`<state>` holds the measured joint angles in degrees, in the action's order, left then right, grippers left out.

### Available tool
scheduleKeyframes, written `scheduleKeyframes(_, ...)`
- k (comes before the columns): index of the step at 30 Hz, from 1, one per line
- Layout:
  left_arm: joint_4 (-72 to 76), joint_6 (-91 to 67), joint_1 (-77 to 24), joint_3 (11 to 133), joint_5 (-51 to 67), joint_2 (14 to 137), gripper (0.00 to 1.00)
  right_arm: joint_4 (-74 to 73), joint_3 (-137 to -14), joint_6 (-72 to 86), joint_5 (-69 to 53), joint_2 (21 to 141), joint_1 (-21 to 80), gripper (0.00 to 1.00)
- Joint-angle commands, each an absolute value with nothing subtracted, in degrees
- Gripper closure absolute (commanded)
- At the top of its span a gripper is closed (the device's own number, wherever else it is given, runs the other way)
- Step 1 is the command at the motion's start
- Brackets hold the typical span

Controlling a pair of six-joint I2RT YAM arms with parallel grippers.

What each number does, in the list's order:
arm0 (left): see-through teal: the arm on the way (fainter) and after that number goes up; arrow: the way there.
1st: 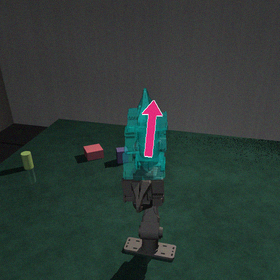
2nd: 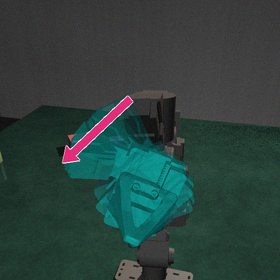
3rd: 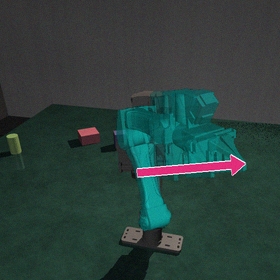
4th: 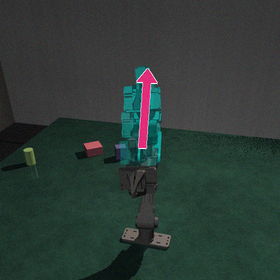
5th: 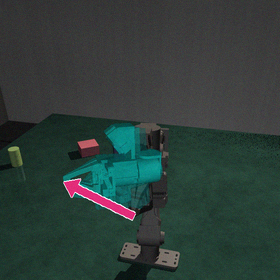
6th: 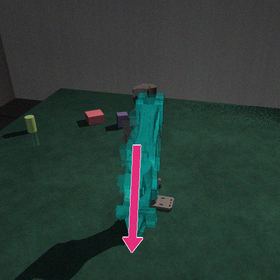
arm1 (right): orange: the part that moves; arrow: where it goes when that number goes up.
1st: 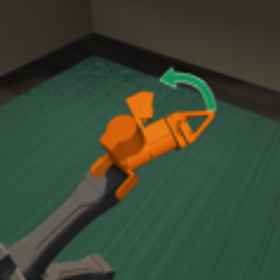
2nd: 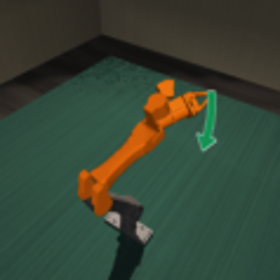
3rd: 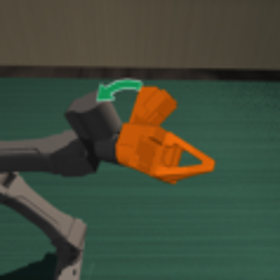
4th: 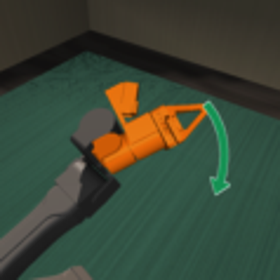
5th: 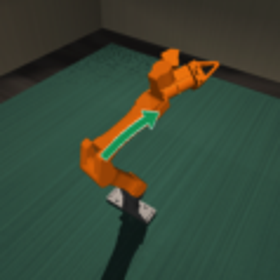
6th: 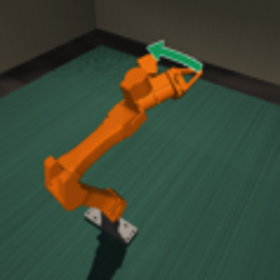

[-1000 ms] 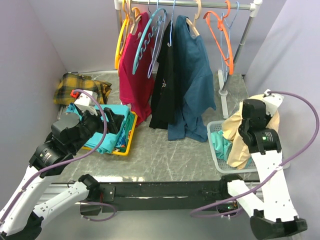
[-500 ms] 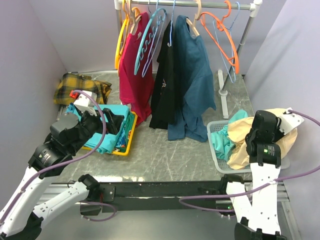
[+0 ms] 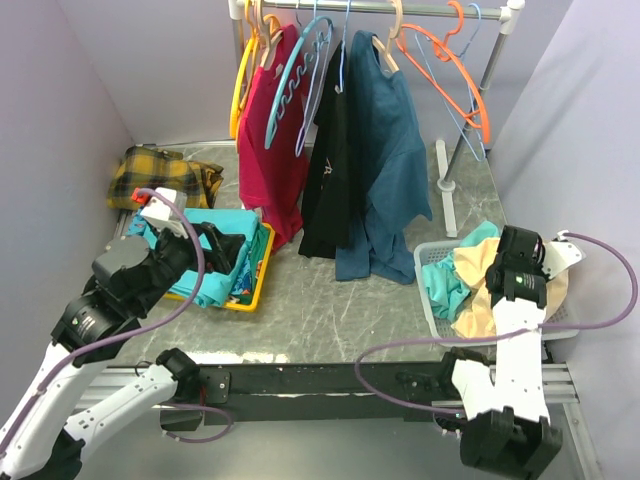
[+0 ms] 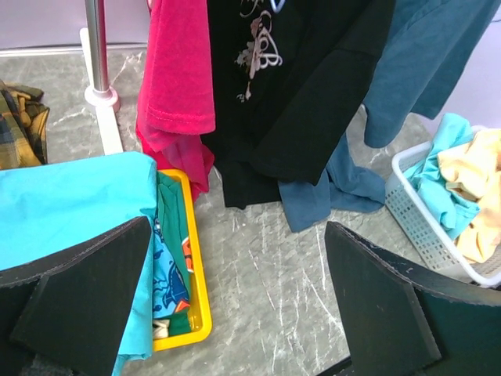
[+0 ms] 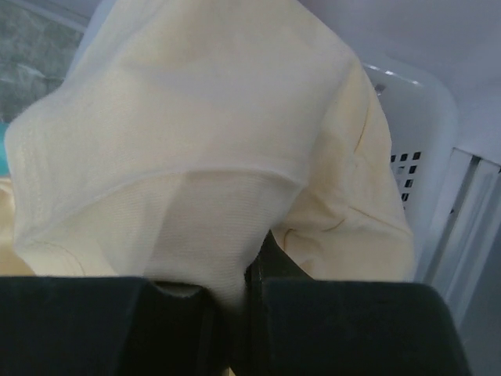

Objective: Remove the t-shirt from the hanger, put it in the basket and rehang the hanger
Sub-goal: Place the T-shirt in the bin.

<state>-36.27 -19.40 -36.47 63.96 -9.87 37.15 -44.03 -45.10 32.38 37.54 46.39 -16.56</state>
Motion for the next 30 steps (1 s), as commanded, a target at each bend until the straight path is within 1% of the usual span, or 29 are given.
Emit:
scheduleKeyframes(1, -34.5, -20.2, -36.7, 63.6, -9.4, 35.2, 0.01, -40.0, -44.4, 34.4, 32.4, 49.6, -20.3, 1.0)
scheduleKeyframes(6, -34.5, -20.5, -36.7, 63.6, -9.1, 35.4, 0.01, -40.8, -45.3, 34.6, 31.6, 52.9, -22.8, 1.0)
scheduleKeyframes(7, -34.5, -20.5, -36.7, 63.7, -9.2, 35.4, 0.01, -41.9, -45.7, 35.1, 32.2, 54.8, -22.9, 0.98)
scheduleKeyframes(8, -34.5, -20.6, -36.7, 63.6, -9.1, 35.4, 0.01, -42.4, -46.1, 35.3, 31.7, 56.0, -23.3, 0.88)
scheduleKeyframes(10, -34.5, -20.7, -36.7, 63.5, -9.3, 35.1, 0.01, -42.5, -46.1, 35.3, 28.2, 58.3, -23.8, 0.72)
scheduleKeyframes(11, -34.4, -20.8, -36.7, 63.4, -9.4, 35.0, 0.0, -42.6, -46.1, 35.4, 27.8, 58.7, -24.0, 0.5)
scheduleKeyframes(14, -34.5, -20.8, -36.7, 63.3, -9.7, 35.0, 0.01, -43.0, -46.1, 35.9, 27.4, 57.5, -24.0, 0.26)
scheduleKeyframes(17, -34.4, -21.1, -36.7, 63.0, -9.8, 35.2, 0.01, -44.6, -48.1, 35.5, 27.6, 53.9, -24.0, 0.22)
scheduleKeyframes(20, -33.8, -21.5, -36.7, 62.6, -9.6, 35.5, 0.01, -47.5, -52.5, 35.1, 28.2, 50.5, -24.0, 0.21)
scheduleKeyframes(24, -33.8, -21.7, -36.7, 62.3, -9.6, 35.5, 0.01, -50.7, -60.8, 33.7, 30.1, 47.3, -24.0, 0.22)
scheduleKeyframes(26, -33.7, -21.9, -36.7, 62.1, -9.8, 35.3, 0.01, -51.6, -63.1, 32.5, 29.7, 46.7, -23.9, 0.22)
scheduleKeyframes(28, -33.3, -22.0, -36.7, 61.6, -9.8, 35.3, 0.01, -51.3, -65.1, 32.1, 27.9, 46.7, -23.9, 0.22)
scheduleKeyframes(30, -33.1, -22.3, -36.7, 61.2, -9.7, 35.5, 0.01, -50.1, -65.0, 31.6, 24.1, 47.3, -23.9, 0.26)
